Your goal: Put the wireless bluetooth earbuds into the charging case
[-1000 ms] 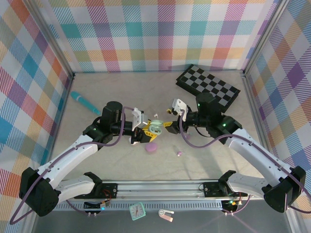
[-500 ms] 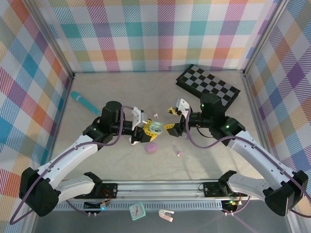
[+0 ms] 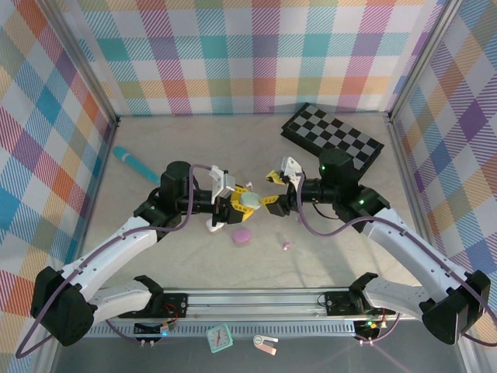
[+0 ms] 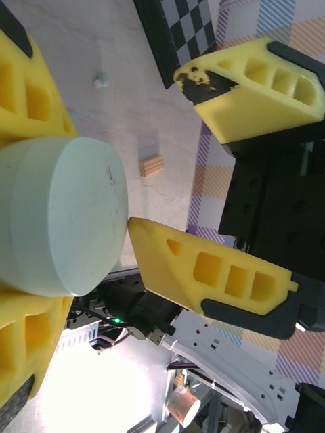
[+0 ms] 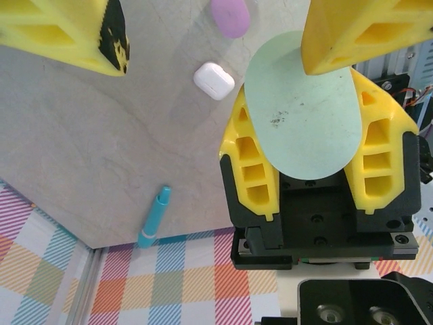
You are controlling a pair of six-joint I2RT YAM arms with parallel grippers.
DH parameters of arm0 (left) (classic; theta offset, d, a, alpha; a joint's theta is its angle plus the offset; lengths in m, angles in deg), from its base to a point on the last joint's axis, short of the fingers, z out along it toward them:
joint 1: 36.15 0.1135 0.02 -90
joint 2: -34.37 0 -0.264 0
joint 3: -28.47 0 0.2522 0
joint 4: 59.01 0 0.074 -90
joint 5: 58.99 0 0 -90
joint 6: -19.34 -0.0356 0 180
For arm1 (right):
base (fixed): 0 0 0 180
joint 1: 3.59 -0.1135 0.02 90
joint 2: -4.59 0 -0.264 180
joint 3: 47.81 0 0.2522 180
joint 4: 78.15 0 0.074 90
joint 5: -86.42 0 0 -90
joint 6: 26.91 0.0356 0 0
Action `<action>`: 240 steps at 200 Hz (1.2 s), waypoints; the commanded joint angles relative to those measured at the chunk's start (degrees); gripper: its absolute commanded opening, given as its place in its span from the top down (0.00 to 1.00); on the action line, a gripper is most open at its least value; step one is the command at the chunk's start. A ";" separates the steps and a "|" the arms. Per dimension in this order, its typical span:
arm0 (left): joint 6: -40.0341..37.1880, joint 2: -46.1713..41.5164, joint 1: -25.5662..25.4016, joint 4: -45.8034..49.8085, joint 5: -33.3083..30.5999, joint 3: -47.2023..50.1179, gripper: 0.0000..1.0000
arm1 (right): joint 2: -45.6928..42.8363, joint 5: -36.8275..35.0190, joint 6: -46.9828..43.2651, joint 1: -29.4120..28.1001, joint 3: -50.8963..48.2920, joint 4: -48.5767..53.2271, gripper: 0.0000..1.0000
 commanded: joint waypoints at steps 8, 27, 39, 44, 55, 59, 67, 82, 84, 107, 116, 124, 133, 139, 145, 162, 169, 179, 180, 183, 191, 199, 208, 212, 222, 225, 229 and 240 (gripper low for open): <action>1.10 0.23 -0.78 -3.66 0.88 0.47 0.68 | -1.50 1.62 0.55 0.06 -2.15 -5.79 0.30; 0.88 0.34 -0.78 -3.58 0.61 0.49 0.68 | -2.56 4.23 0.20 0.07 -3.00 -6.78 0.27; 0.78 0.66 -0.78 -3.64 0.62 0.40 0.68 | -2.76 7.63 -1.08 -0.22 -3.57 -7.14 0.24; 0.83 0.64 -0.78 -3.67 0.59 0.41 0.68 | -2.69 8.67 -1.79 -0.60 -3.68 -7.05 0.23; 0.79 0.93 -0.76 -3.75 0.72 0.28 0.68 | -2.35 8.71 -3.47 -1.83 -3.68 -6.30 0.21; 0.78 0.99 -0.78 -3.76 0.79 0.15 0.68 | -2.10 8.39 -3.98 -2.25 -3.55 -5.92 0.21; 0.78 1.00 -0.77 -3.75 0.90 0.07 0.68 | -1.65 7.29 -4.27 -2.93 -3.29 -5.40 0.21; 0.78 0.93 -0.78 -3.66 1.23 0.06 0.68 | -0.92 5.05 -3.57 -3.07 -3.24 -5.65 0.21; 0.78 0.78 -0.74 -3.66 1.31 0.05 0.68 | -0.85 4.63 -3.40 -3.03 -3.31 -5.72 0.21; 0.37 0.25 -0.76 -3.02 1.79 0.14 0.68 | -0.58 -0.05 -1.34 -3.01 -2.93 -6.42 0.24; 0.09 0.10 -0.78 -2.73 2.03 0.30 0.68 | -0.71 -1.77 -0.59 -3.01 -2.85 -6.82 0.27; -0.24 -0.03 -0.76 -2.55 2.47 0.38 0.68 | -0.84 -3.89 0.05 -3.00 -2.72 -7.14 0.29; -0.38 -0.04 -0.78 -2.54 3.02 0.32 0.68 | -1.21 -6.28 0.25 -3.08 -2.57 -7.05 0.31; -0.37 -0.11 -0.78 -2.61 3.22 0.33 0.68 | -1.48 -7.29 0.08 -3.06 -2.62 -7.02 0.32; -0.40 -0.07 -0.78 -2.70 3.37 0.35 0.68 | -1.74 -8.29 0.10 -3.01 -2.63 -7.06 0.32; -0.58 0.06 -0.78 -2.74 3.40 0.38 0.68 | -2.68 -10.00 0.28 -2.87 -2.71 -6.98 0.33; -0.73 0.01 -0.78 -2.55 3.47 0.39 0.68 | -3.03 -10.10 0.40 -2.77 -2.80 -7.10 0.33; -1.00 0.06 -0.78 -2.24 3.41 0.42 0.68 | -3.34 -10.37 1.02 -2.62 -2.80 -7.24 0.34; -1.03 0.06 -0.78 -2.20 3.45 0.41 0.68 | -3.35 -10.41 1.10 -2.64 -2.80 -7.24 0.34; -1.16 0.06 -0.78 -2.13 3.42 0.47 0.68 | -3.43 -10.38 1.17 -2.68 -2.88 -7.28 0.34; -1.40 0.01 -0.74 -1.89 3.48 0.44 0.68 | -3.57 -10.37 1.47 -2.56 -2.98 -7.37 0.34; -1.57 0.04 -0.78 -1.79 3.48 0.48 0.68 | -3.54 -10.59 1.97 -2.49 -2.98 -7.42 0.35; -1.55 -0.03 -0.78 -1.80 3.62 0.41 0.68 | -3.35 -10.62 2.36 -2.41 -2.89 -7.26 0.36; -1.52 -0.08 -0.78 -1.73 3.73 0.45 0.68 | -3.35 -10.59 2.32 -2.40 -2.89 -7.44 0.36; -1.49 -0.25 -0.78 -1.73 3.87 0.45 0.68 | -3.10 -10.22 2.15 -2.40 -2.89 -7.47 0.38; -1.44 -0.23 -0.78 -1.73 3.98 0.39 0.68 | -2.95 -10.19 2.14 -2.40 -2.89 -7.53 0.38; -1.44 -0.29 -0.78 -1.75 3.93 0.34 0.68 | -2.76 -10.24 2.22 -2.40 -2.85 -7.56 0.39; -1.38 -0.43 -0.78 -1.74 4.17 0.17 0.68 | -2.27 -10.02 2.05 -2.40 -2.64 -7.53 0.41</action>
